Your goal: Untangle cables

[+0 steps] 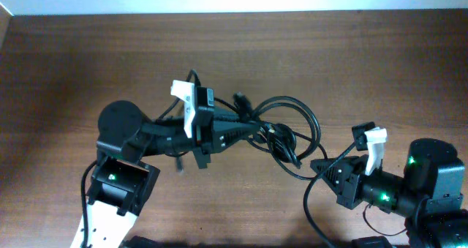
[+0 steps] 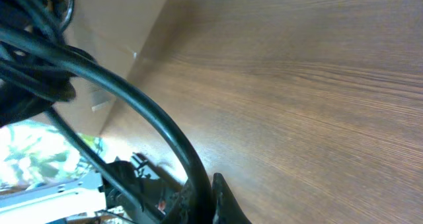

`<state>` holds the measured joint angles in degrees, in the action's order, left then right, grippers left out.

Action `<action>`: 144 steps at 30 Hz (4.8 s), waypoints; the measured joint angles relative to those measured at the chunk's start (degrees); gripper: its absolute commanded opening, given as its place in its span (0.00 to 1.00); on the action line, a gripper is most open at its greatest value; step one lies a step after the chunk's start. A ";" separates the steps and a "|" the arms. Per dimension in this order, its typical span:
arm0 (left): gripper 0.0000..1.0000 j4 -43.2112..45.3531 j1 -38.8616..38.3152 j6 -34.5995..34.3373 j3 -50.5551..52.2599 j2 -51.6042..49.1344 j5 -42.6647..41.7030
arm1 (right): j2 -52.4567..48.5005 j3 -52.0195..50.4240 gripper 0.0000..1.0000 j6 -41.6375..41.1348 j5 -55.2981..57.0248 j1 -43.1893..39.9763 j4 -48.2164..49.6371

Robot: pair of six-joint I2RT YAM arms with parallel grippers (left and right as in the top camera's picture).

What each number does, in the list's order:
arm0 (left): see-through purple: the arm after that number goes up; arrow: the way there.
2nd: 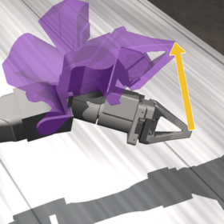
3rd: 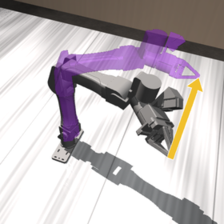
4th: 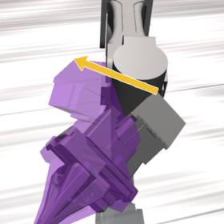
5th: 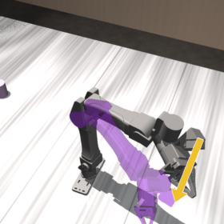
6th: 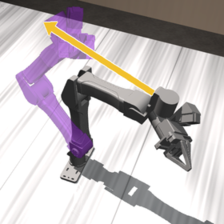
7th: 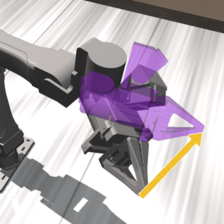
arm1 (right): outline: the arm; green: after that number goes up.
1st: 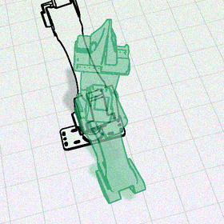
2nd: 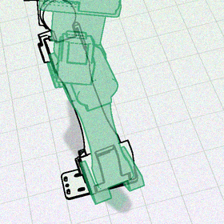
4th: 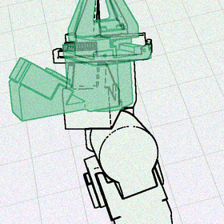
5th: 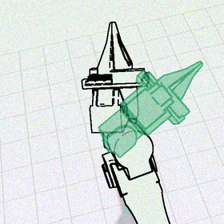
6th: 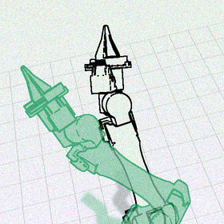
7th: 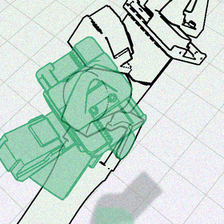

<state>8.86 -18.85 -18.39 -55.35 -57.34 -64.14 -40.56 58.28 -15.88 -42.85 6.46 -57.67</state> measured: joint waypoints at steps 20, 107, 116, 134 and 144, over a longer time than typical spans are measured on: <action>0.00 -11.54 1.05 3.02 -0.35 0.46 7.13 | 0.00 -0.11 0.73 1.33 -9.64 0.00 10.19; 0.99 -20.17 -16.35 42.86 -0.76 -6.95 52.68 | -0.33 -0.33 0.04 7.17 -17.18 -0.11 -9.07; 0.99 -20.90 -16.50 42.86 -0.76 -7.02 70.38 | -0.33 -0.33 0.04 10.95 -20.11 -0.11 -10.88; 0.99 -33.03 -16.65 34.86 -0.81 -7.98 91.43 | -0.63 -0.33 0.04 11.32 -20.63 -0.11 -6.69; 0.99 -33.33 -11.93 32.46 -0.81 -8.04 87.69 | -0.63 -0.33 0.04 10.34 -20.68 -0.11 -7.72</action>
<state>-24.47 -30.79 14.06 -56.16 -65.39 23.55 -41.19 57.95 -5.54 -63.53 6.35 -65.39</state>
